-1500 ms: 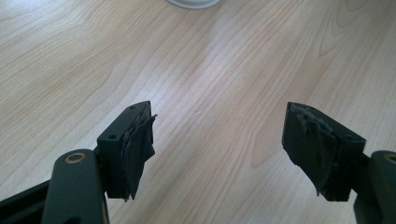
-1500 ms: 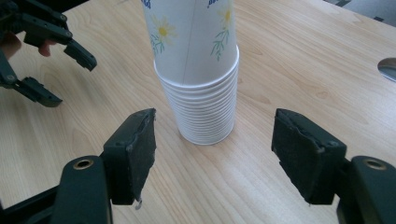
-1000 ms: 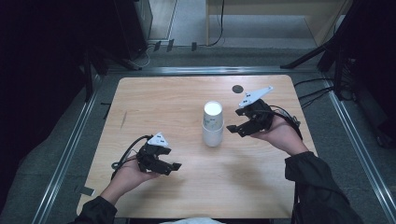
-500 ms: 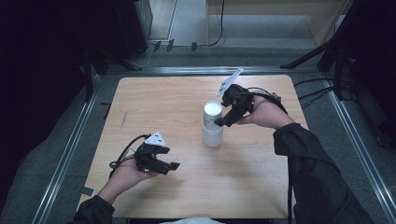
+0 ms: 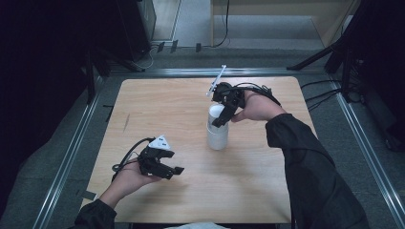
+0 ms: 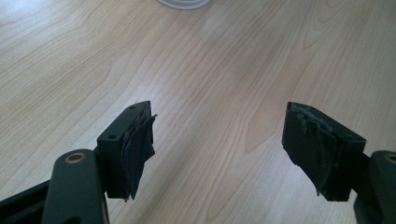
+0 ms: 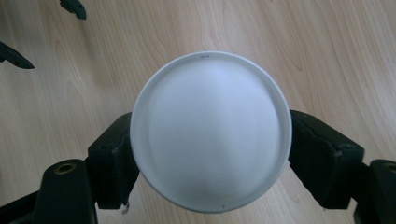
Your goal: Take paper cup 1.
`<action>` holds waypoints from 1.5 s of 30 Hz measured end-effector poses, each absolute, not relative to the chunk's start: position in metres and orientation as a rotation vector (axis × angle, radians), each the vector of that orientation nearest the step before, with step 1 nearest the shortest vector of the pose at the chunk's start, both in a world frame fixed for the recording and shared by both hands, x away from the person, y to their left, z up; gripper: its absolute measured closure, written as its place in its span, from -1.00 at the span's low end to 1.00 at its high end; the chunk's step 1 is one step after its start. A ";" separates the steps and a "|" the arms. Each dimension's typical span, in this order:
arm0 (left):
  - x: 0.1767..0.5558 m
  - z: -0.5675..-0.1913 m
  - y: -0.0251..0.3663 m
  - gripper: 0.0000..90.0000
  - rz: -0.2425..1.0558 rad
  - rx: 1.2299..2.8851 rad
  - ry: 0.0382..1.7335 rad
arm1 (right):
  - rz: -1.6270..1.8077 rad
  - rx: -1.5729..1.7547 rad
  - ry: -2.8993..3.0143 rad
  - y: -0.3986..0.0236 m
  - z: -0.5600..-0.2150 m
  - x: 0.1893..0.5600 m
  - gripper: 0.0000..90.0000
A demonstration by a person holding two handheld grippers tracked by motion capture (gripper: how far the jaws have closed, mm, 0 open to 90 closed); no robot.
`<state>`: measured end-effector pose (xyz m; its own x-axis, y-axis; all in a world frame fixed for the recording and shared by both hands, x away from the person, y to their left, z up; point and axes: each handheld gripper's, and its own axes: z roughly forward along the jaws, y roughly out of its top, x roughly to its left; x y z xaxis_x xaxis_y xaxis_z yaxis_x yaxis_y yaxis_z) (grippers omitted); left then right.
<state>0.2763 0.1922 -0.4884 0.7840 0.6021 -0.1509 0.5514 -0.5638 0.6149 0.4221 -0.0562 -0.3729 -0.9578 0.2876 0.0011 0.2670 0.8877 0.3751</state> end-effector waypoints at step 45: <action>0.279 -0.480 0.190 -0.60 0.060 2.262 0.805 | 0.512 0.456 3.024 -0.049 -0.298 0.413 -0.22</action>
<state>0.2789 0.1901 -0.4796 0.8037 0.5656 -0.1848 0.5318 -0.5435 0.6495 0.4127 -0.0487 -0.2981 -0.9558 0.2938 0.0086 0.2802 0.9022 0.3280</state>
